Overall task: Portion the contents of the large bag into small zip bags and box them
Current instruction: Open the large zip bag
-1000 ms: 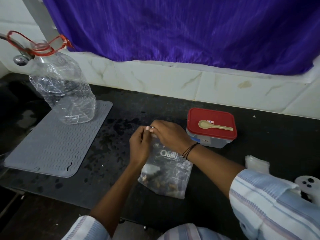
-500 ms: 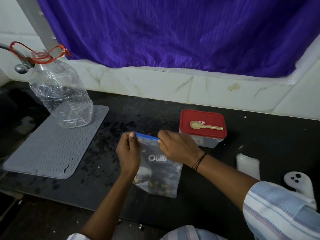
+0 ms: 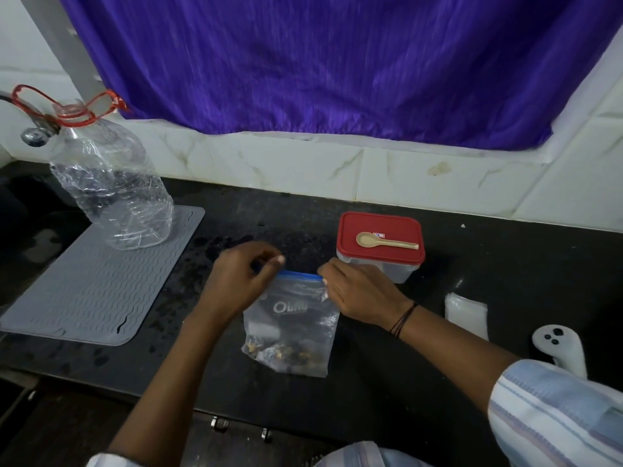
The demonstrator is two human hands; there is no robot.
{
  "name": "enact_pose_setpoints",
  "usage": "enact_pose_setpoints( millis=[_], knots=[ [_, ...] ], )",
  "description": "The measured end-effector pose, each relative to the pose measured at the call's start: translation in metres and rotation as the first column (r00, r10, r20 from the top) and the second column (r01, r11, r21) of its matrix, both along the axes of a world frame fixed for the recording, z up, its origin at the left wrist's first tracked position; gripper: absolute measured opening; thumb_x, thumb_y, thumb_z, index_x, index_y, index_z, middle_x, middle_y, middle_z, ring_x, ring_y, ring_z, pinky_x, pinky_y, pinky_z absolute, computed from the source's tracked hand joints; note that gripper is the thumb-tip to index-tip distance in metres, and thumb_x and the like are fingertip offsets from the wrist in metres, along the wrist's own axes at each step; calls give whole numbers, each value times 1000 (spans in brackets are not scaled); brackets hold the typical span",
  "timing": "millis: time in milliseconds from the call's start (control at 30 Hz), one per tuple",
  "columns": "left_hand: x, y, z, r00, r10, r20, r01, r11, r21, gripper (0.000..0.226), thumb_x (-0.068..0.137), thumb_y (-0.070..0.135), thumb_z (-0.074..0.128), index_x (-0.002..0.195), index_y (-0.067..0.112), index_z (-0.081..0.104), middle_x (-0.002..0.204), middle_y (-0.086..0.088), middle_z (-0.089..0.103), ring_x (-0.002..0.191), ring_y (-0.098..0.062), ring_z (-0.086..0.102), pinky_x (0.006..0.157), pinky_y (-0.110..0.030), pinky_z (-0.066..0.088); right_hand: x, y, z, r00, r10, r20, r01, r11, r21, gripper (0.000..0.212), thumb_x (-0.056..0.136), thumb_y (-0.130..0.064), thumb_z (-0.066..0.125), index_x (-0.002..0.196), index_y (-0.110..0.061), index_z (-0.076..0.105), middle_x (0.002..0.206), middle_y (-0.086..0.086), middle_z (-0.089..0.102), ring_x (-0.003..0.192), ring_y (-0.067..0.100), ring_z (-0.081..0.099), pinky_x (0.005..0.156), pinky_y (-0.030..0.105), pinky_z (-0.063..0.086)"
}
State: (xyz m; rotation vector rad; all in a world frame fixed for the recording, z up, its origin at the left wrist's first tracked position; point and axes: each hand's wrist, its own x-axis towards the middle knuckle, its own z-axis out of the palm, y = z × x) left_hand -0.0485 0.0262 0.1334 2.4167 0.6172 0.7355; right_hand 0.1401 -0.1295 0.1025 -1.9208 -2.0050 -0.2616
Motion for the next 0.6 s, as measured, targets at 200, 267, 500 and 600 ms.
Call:
enact_pose_setpoints(
  millis=[200,267,500,600],
  knots=[
    [32,-17,11,941,-108,-322,238,885,400,47,96,53,29,67,23,51,63,6,54,53,-14,49,47,-27,32,-6,1,6,1000,19,-11,-18,998,59,8,93,-18,42,88,-15,48,74,1,49,52,10,28,41,30,30],
    [36,-20,9,921,-163,-353,292,890,351,40,99,46,31,69,24,45,66,6,55,55,-16,47,51,-28,31,-5,1,5,999,-12,-41,16,996,84,9,94,-18,43,87,-15,48,75,1,48,52,12,30,42,32,31],
    [38,-25,5,880,-230,-414,301,947,112,21,100,31,47,87,19,58,77,1,64,66,-21,59,58,-39,47,-10,1,3,992,-119,-41,123,983,138,11,94,-20,49,90,-12,55,83,4,49,65,17,41,55,36,37],
    [41,-28,5,903,-150,-403,177,984,29,21,99,21,52,79,15,56,68,2,57,61,-19,54,57,-34,38,-20,5,2,959,-281,-47,285,948,142,17,93,-28,50,97,-14,58,90,5,48,76,19,42,63,38,38]
  ],
)
